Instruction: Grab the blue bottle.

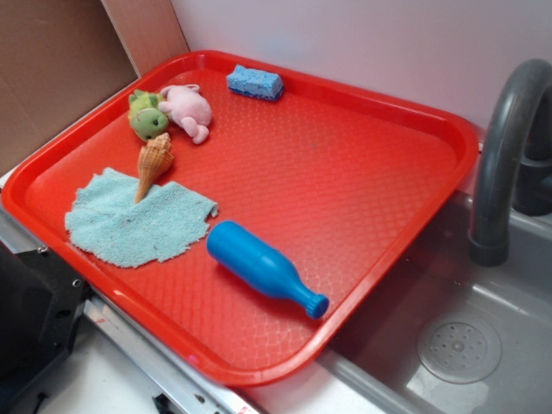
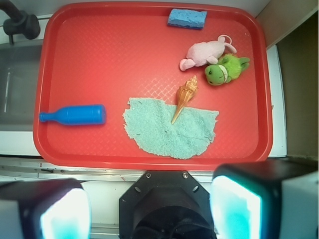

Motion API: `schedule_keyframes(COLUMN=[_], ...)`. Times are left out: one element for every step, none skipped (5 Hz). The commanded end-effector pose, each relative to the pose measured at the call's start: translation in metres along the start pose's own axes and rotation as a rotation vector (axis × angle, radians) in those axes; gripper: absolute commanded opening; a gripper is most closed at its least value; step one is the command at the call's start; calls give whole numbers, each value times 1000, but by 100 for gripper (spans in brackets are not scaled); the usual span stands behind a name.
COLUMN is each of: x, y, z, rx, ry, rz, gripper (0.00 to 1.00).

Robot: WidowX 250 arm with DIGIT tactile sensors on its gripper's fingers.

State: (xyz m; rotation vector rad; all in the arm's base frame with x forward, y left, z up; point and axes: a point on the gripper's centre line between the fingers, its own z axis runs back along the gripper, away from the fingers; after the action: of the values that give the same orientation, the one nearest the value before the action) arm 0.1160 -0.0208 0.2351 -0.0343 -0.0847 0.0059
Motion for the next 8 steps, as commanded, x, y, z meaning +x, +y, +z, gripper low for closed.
schedule_keyframes(x=[0,6,17,30,40,48,52,56], y=[0,-11,-23,-34,-53,-58,-65,-69], z=[0,-7,-20,-38,-60,-78,-104,-126], rx=[0,-11,20,27,120,142,184,200], ry=[0,31,70,95,107,146,203,262], rz=[0,-204,-428,-671,-924,-1070,-1124,-1143], gripper=[100,100,100,100,100,100,100,100])
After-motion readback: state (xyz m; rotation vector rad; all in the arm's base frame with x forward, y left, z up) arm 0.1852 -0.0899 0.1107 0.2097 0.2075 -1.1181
